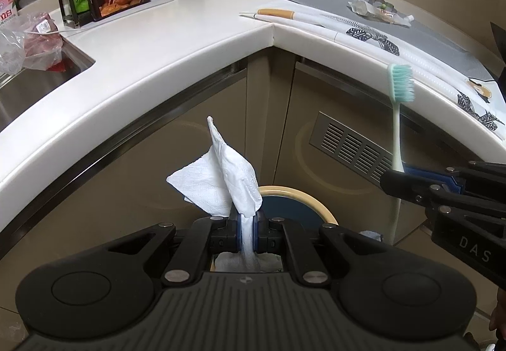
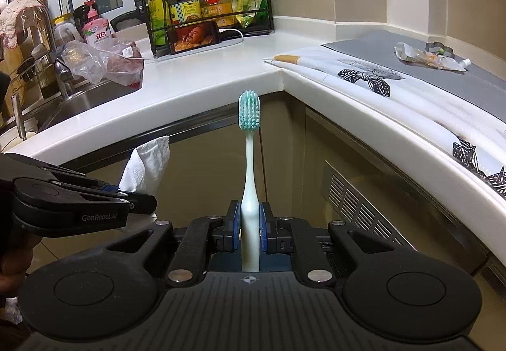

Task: Collect trash
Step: 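Carry the tissue and toothbrush down toward the bin with both grippers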

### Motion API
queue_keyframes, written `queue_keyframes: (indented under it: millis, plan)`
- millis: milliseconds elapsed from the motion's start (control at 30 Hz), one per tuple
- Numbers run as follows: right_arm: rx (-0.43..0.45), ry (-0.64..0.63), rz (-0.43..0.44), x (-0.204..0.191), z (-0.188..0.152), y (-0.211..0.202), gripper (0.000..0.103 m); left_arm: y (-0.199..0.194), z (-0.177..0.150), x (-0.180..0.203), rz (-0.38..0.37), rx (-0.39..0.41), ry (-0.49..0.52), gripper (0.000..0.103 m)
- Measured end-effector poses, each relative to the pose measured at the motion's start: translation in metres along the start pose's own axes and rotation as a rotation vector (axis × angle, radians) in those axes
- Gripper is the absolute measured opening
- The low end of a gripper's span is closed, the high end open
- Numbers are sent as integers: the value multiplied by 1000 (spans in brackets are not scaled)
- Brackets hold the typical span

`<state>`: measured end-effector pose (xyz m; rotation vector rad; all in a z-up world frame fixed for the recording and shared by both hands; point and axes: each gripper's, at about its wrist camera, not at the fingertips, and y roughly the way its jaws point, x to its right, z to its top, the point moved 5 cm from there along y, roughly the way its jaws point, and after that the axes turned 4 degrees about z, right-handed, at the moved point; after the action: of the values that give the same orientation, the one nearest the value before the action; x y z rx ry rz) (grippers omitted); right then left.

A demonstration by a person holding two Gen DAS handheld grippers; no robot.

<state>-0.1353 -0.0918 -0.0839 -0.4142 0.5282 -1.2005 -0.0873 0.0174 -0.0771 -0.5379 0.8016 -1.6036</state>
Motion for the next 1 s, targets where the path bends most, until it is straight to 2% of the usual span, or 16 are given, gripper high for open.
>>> queue_keyframes:
  millis: [633, 1000]
  plan:
    - [-68, 30, -6, 9, -7, 29, 14, 33, -2, 9, -18, -73, 25, 6]
    - [-152, 51, -24, 22, -19, 74, 14, 90, -6, 20, -49, -168, 51, 6]
